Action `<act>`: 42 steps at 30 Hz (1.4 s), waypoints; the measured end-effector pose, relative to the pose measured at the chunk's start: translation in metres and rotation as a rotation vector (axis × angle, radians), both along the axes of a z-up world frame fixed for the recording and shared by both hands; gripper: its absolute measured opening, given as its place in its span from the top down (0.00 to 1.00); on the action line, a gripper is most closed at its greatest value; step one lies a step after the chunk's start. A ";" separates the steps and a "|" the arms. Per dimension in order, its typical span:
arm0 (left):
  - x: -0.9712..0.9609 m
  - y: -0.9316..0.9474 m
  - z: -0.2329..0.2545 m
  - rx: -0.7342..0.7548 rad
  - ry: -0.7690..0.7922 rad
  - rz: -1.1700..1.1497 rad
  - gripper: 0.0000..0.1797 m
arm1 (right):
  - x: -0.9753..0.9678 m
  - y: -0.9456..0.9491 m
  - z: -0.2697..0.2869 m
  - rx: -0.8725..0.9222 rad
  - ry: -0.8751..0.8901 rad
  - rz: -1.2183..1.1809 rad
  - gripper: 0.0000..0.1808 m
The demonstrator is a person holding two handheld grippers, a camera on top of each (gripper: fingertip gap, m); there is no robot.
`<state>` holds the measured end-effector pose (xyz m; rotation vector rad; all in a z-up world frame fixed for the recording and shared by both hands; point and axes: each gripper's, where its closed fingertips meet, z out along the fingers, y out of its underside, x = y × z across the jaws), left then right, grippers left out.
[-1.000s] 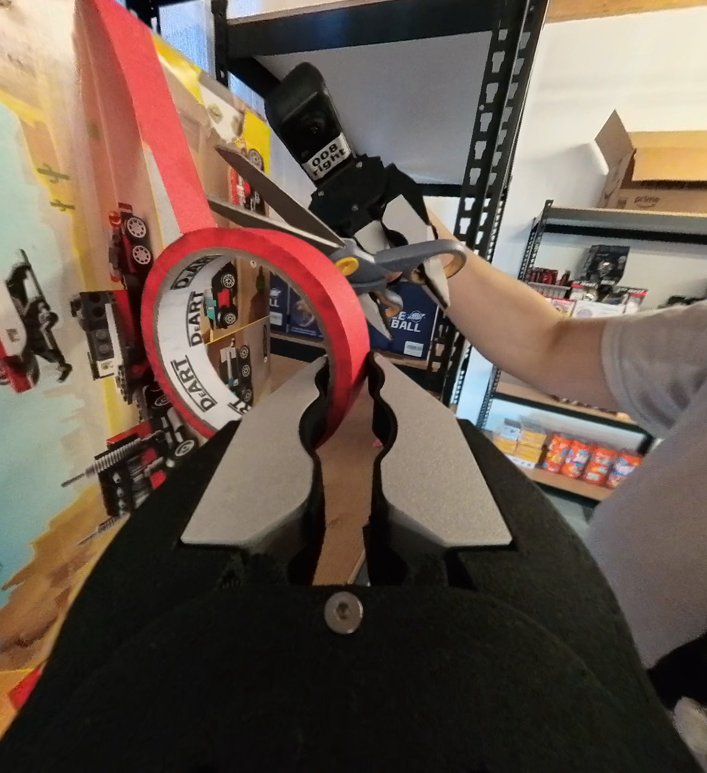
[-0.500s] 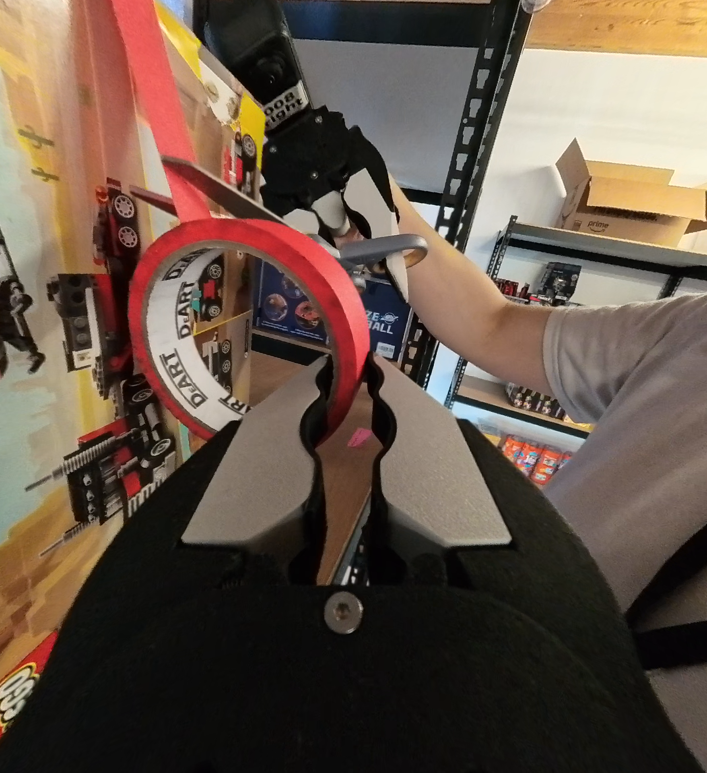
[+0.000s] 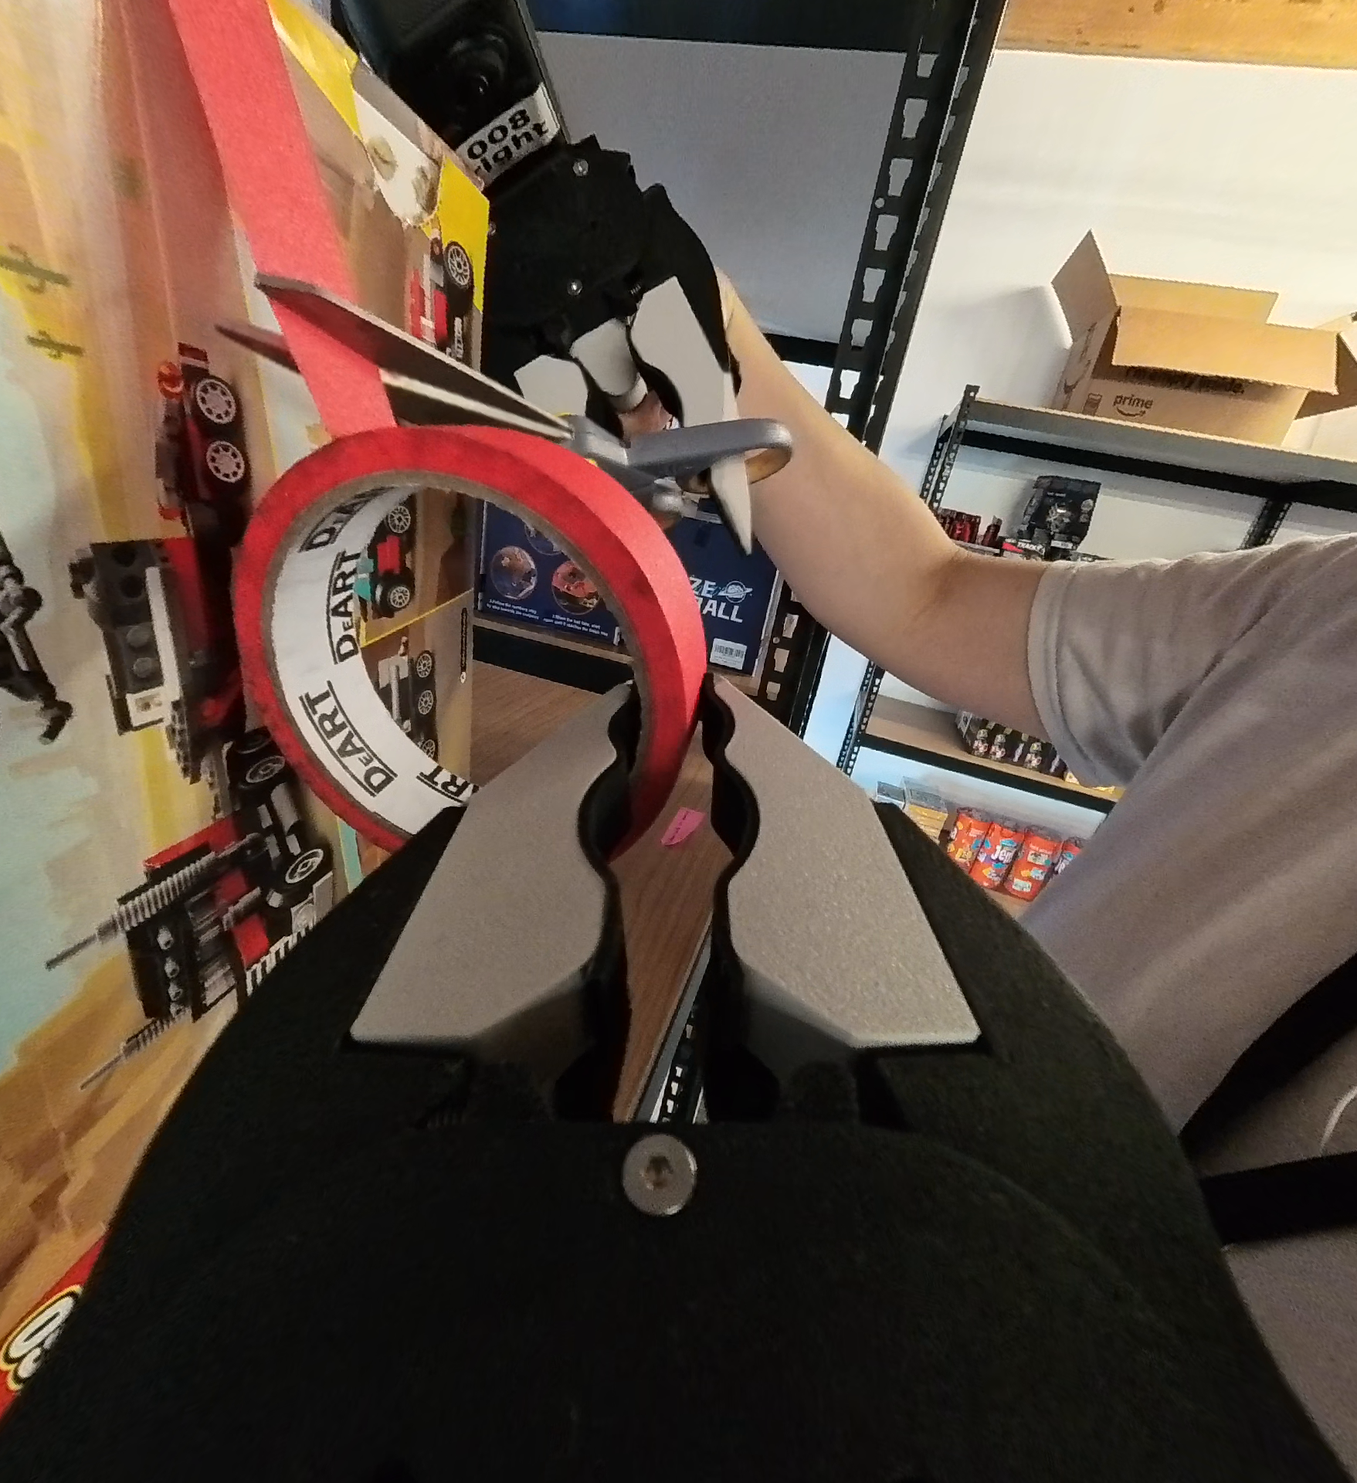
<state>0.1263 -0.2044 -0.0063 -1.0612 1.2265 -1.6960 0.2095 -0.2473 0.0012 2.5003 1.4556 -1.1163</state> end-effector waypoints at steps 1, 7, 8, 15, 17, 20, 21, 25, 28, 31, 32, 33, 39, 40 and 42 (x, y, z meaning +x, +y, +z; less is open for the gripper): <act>0.000 0.000 0.000 0.000 0.000 -0.001 0.94 | 0.000 0.000 0.000 -0.002 0.000 0.003 0.85; 0.000 0.000 0.000 -0.002 0.000 -0.005 0.94 | 0.000 0.000 0.000 0.005 -0.006 0.004 0.87; 0.000 0.000 0.000 -0.001 0.000 -0.005 0.94 | 0.000 0.000 0.000 0.006 -0.006 0.004 0.87; 0.000 0.000 0.002 -0.016 -0.011 -0.009 0.94 | 0.000 0.002 -0.004 0.018 -0.016 0.002 0.89; 0.000 0.000 0.002 -0.018 -0.015 -0.010 0.94 | 0.000 0.002 -0.005 0.022 -0.018 0.003 0.89; 0.001 -0.001 -0.001 -0.021 -0.008 -0.018 0.96 | 0.003 0.003 -0.013 0.017 -0.062 -0.011 0.90; 0.001 -0.002 -0.002 -0.022 -0.006 -0.017 0.96 | 0.003 0.002 -0.016 0.003 -0.071 -0.013 0.90; -0.003 -0.007 -0.004 0.014 -0.046 -0.011 0.96 | 0.001 0.002 -0.019 0.024 -0.049 -0.008 0.90; -0.009 -0.009 -0.011 0.069 -0.044 0.032 0.96 | -0.004 0.000 -0.022 0.072 -0.022 -0.002 0.90; -0.019 -0.011 -0.022 0.118 -0.025 0.065 0.96 | -0.008 -0.003 -0.020 0.153 0.025 -0.024 0.90; -0.024 -0.011 -0.026 0.128 -0.019 0.083 0.96 | -0.008 -0.003 -0.021 0.196 0.026 -0.043 0.90; -0.030 -0.007 -0.031 0.145 0.003 0.120 0.96 | -0.006 -0.004 -0.023 0.240 0.011 -0.075 0.90; -0.124 0.103 -0.102 0.483 0.626 0.670 0.96 | 0.017 -0.056 -0.056 0.491 -0.101 -0.267 0.90; -0.148 0.121 -0.113 0.506 0.769 0.724 0.96 | 0.027 -0.065 -0.066 0.506 -0.155 -0.333 0.90; -0.186 0.150 -0.132 0.516 1.015 0.759 0.96 | 0.050 -0.079 -0.088 0.453 -0.275 -0.503 0.90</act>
